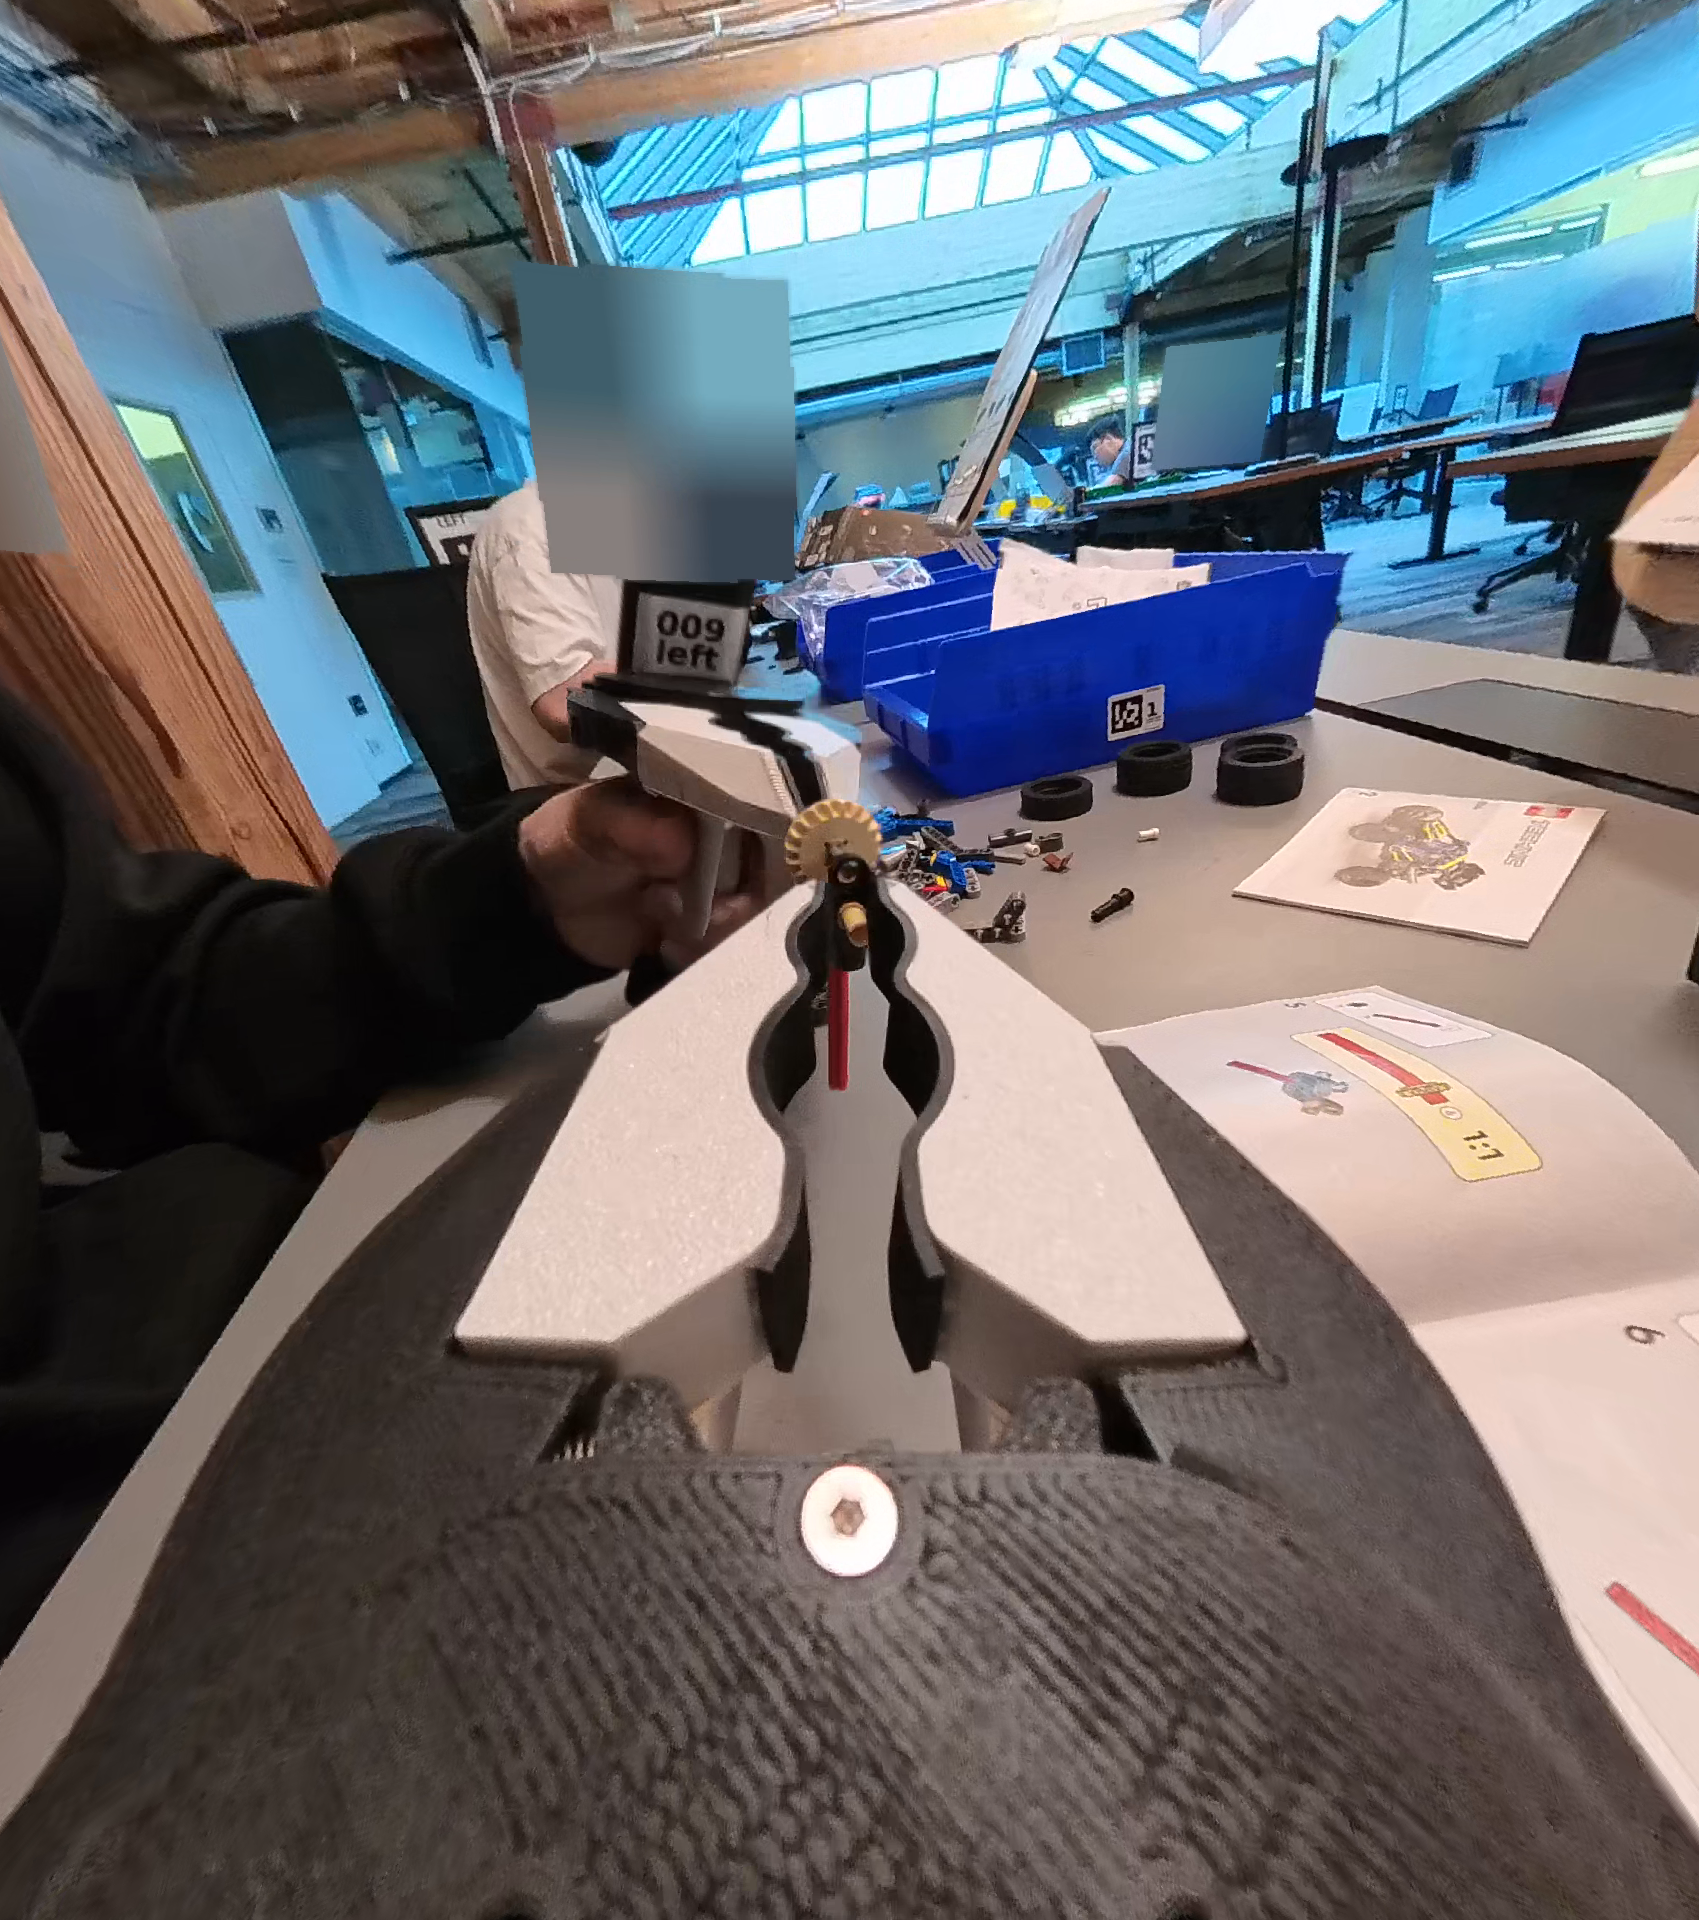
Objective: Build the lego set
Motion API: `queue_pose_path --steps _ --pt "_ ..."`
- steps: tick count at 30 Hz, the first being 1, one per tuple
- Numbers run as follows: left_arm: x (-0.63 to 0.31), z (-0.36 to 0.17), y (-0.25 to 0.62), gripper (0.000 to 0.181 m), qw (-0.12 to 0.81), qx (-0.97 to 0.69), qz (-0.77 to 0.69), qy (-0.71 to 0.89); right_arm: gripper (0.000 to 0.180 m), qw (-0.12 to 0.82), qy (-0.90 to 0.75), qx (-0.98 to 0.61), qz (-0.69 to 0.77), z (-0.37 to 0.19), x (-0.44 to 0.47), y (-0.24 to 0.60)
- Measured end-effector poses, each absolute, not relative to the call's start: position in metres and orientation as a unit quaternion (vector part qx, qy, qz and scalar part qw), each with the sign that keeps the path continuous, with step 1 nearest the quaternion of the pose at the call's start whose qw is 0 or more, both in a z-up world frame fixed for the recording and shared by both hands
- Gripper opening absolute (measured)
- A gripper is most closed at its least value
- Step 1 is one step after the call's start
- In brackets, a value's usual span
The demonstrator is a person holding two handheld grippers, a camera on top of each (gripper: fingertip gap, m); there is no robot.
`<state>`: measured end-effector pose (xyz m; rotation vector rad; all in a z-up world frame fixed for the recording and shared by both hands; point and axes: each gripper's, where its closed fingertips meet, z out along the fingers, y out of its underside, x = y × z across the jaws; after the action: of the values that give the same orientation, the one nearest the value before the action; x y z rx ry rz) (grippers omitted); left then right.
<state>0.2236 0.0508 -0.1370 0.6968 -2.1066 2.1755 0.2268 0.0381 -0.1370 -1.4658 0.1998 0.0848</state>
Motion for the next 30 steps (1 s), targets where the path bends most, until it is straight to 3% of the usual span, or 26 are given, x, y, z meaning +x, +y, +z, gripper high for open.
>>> queue_pose_path --steps 13,25,30 --pt "0.222 -0.13 0.045 0.003 0.069 0.246 0.729 -0.635 0.004 0.75 0.111 -0.644 0.101 -0.133 0.226 0.035" --pt "0.223 -0.129 0.045 0.003 -0.003 0.239 0.708 -0.665 0.005 0.753 0.124 -0.638 0.106 -0.133 0.228 0.037" --pt "0.223 -0.122 0.045 0.003 0.026 0.243 0.74 -0.626 0.005 0.754 0.126 -0.634 0.119 -0.132 0.225 0.038"
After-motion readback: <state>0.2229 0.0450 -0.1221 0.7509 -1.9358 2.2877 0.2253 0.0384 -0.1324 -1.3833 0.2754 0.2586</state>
